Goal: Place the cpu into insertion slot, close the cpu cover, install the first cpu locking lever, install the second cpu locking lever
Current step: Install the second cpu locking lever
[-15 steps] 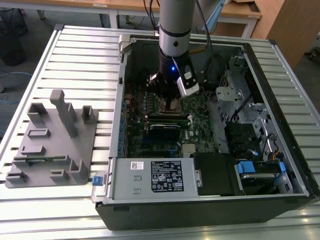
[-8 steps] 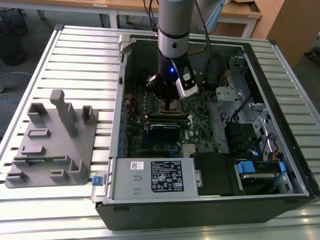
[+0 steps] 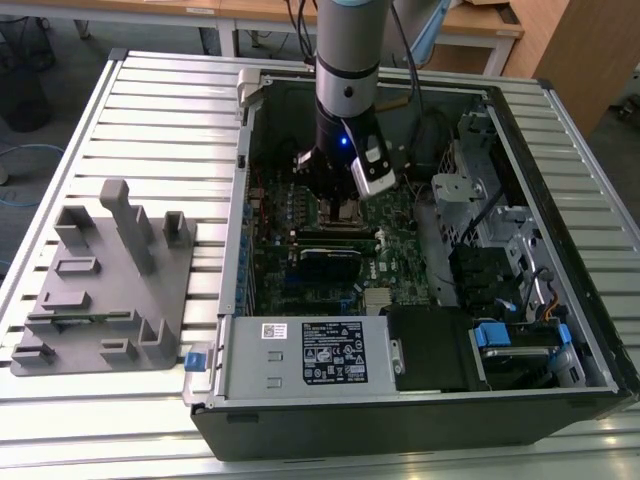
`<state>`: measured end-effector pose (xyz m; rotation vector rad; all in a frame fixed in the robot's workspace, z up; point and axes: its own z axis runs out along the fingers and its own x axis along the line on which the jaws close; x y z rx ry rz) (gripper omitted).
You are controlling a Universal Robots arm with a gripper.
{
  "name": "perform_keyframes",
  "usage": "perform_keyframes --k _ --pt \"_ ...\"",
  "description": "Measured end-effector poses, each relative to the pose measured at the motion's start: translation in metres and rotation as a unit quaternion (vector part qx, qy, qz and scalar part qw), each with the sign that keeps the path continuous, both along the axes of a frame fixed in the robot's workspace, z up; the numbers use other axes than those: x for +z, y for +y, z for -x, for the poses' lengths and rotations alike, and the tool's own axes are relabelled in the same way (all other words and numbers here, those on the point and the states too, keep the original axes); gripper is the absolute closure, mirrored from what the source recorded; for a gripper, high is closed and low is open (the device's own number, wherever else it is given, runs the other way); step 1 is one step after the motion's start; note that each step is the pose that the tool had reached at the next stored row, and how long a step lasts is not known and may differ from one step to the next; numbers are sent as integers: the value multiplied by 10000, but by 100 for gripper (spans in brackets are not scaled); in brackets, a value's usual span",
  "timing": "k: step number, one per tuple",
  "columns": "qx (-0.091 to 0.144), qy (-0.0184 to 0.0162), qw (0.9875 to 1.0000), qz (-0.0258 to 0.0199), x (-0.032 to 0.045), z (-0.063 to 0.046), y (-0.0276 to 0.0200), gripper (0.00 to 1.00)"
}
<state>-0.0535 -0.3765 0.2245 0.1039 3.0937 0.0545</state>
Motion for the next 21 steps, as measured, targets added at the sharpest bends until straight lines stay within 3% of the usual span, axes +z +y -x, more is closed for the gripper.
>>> perform_keyframes --k 21 --pt "0 0 10000 1 -76 66 0 89"
